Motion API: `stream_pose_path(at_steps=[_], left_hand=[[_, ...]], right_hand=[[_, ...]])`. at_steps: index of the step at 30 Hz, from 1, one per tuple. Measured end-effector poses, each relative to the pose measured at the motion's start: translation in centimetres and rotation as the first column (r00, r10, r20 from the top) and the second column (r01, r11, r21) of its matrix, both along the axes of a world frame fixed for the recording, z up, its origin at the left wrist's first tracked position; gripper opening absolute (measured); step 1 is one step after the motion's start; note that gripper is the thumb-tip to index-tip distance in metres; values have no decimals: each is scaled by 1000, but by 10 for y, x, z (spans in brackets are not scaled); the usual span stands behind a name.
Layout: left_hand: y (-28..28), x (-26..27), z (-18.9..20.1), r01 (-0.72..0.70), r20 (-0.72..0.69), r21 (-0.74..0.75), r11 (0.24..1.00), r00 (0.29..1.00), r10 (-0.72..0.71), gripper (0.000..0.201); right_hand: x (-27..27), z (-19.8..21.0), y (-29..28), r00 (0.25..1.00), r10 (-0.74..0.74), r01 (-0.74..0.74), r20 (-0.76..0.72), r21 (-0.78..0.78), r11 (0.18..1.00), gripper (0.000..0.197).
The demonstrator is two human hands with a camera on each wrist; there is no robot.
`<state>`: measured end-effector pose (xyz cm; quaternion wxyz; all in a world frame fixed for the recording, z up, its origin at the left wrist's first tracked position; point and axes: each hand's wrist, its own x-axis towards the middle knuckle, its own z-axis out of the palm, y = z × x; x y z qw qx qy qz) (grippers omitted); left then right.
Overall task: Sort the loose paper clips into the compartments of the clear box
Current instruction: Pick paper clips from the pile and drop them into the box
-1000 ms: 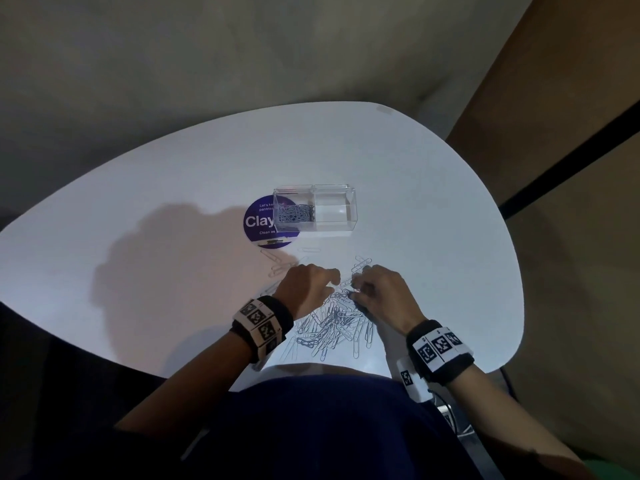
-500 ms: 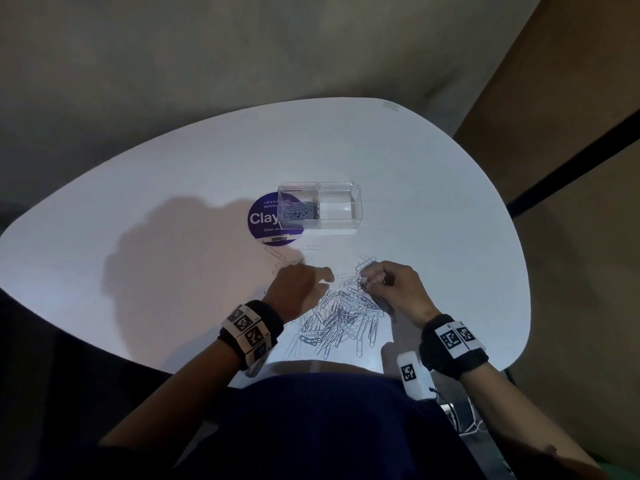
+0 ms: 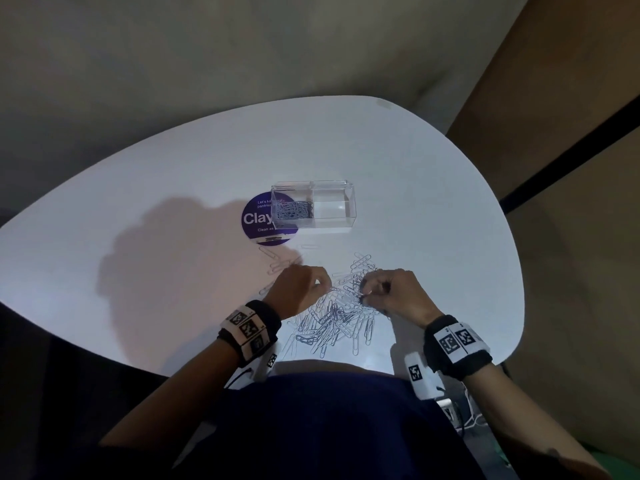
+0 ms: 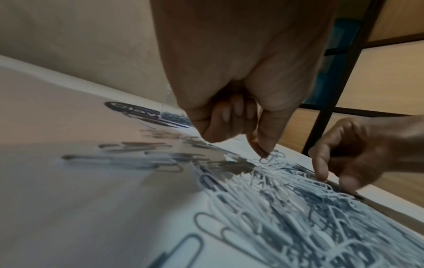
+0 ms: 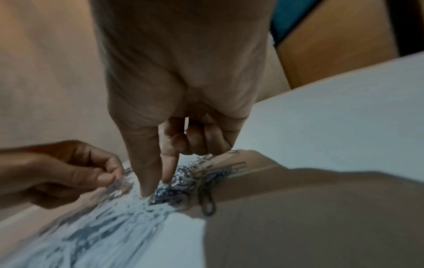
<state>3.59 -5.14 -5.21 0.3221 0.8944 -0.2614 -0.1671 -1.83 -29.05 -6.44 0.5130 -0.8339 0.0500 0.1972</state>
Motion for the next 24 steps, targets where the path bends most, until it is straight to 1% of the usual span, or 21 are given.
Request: stream_pose_path(at_steps=[2, 4, 6, 7, 9, 11, 13, 16, 18, 20, 22, 24], left_hand=[[5, 0, 0, -11, -24, -10, 1000, 1000, 10, 9], [8, 1, -2, -46, -83, -1, 999, 995, 45, 11], [10, 4, -6, -127, -235, -10, 992, 964, 122, 10], [12, 4, -6, -183, -345, -50, 982, 926, 155, 13], [13, 3, -3, -301, -573, -178, 937, 805, 150, 23], [12, 2, 5, -385, -698, -267, 883, 710, 99, 22], [13, 3, 10, -421, -756, -282, 862, 650, 70, 21], [14, 4, 7, -438, -809, -319, 840, 587, -2, 29], [15, 4, 6, -449, -837, -351, 822, 544, -61, 27], [16, 5, 5, -455, -848, -382, 804, 518, -111, 21], [17, 5, 5, -455, -862, -380, 805, 489, -131, 18], [17, 4, 3, -450, -870, -365, 815, 476, -127, 16]], right_hand=[[-2, -3, 1, 991, 115, -106, 64, -134, 985, 24], [-4, -4, 3, 985, 138, -119, 99, -176, 977, 31], [-5, -4, 5, 986, 123, -101, 109, -183, 978, 26], [-4, -5, 5, 988, 117, -98, 100, -177, 979, 21], [-4, -4, 3, 993, 100, -91, 63, -131, 987, 15], [-4, -4, 1, 997, 73, -71, 31, -47, 996, 14], [-3, -6, -3, 1000, 22, -22, 8, 16, 1000, 16], [-3, -2, -4, 994, -94, 100, -57, 107, 989, 17], [-3, 1, -4, 982, -157, 172, -102, 163, 972, 17], [-3, 3, -5, 973, -189, 215, -134, 213, 953, 15], [-2, 4, -6, 963, -199, 243, -183, 267, 933, 12], [-1, 8, -6, 943, -220, 289, -252, 283, 915, 18]])
